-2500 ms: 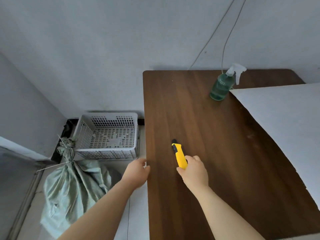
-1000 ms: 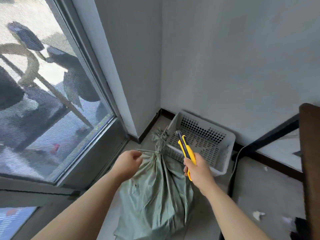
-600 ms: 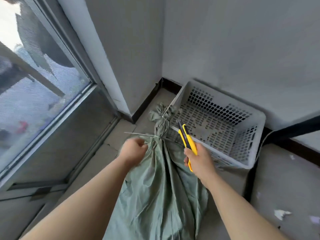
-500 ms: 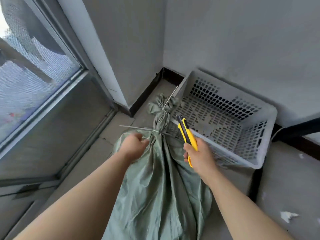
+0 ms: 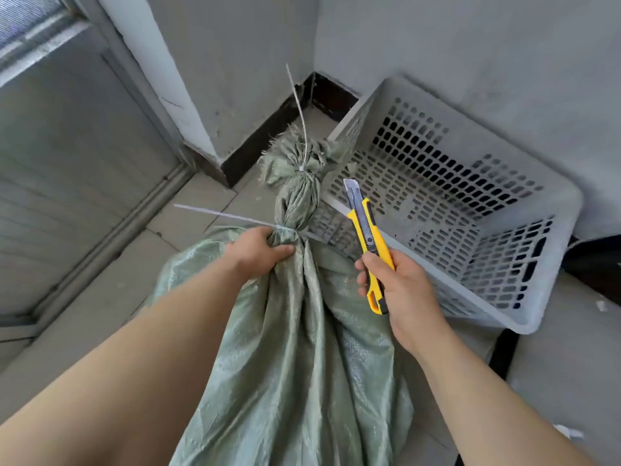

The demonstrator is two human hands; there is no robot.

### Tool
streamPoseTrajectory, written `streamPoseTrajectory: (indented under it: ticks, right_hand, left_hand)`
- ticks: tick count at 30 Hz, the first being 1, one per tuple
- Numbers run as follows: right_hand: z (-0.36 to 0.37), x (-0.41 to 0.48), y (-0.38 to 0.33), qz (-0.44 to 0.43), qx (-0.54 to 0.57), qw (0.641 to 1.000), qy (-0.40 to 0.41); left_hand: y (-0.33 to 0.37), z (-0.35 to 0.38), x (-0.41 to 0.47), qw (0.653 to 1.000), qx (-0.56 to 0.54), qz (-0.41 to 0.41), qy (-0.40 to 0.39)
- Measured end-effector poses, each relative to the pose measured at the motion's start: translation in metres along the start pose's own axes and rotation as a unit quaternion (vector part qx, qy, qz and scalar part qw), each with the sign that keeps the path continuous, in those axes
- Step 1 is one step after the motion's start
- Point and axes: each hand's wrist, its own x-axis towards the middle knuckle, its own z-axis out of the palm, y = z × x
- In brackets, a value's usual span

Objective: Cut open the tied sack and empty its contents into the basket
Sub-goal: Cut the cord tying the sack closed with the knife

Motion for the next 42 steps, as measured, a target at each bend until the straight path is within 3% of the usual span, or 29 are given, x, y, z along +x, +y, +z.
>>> streamPoseTrajectory:
  ticks: [3,8,12,15,20,26,31,37,42]
  right_hand:
    - [-0.004,-0.01,-0.009,0.014,0.019,1.0,0.011]
    - [-0.01,-0.036,-0.027,0.0,-0.001,0.999,0.048]
    - [-0.015,-0.06,-0.046,-0.025,-0.048,0.998,0.041]
    - [-0.02,-0.074,-0.057,-0.044,-0.066,0.997,0.025]
    - [-0.033,-0.094,-0.068,-0.082,-0.125,0.987,-0.057]
    - [-0.04,-0.111,-0.078,-0.121,-0.313,0.938,-0.087]
    - [-0.034,-0.114,-0.086,-0.15,-0.51,0.845,-0.063]
    - [-0.027,-0.11,-0.085,-0.145,-0.551,0.821,-0.044]
    - [-0.023,-0.112,-0.086,-0.151,-0.537,0.83,-0.035]
  left_hand:
    - [0.011,-0.001,-0.019,0.996,0.011,0.03,0.086]
    - [0.039,-0.027,-0.059,0.946,-0.302,0.024,0.113]
    - [0.047,-0.041,-0.087,0.96,-0.258,0.034,0.108]
    - [0.047,-0.046,-0.113,0.952,-0.302,0.014,0.045]
    - [0.042,-0.05,-0.143,0.959,-0.279,-0.024,0.028]
    - [0.043,-0.055,-0.161,0.959,-0.282,-0.021,0.019]
    - [0.043,-0.054,-0.16,0.963,-0.269,-0.013,0.03]
    - [0.041,-0.048,-0.157,0.958,-0.284,-0.004,0.048]
    - [0.041,-0.048,-0.156,0.956,-0.289,-0.005,0.059]
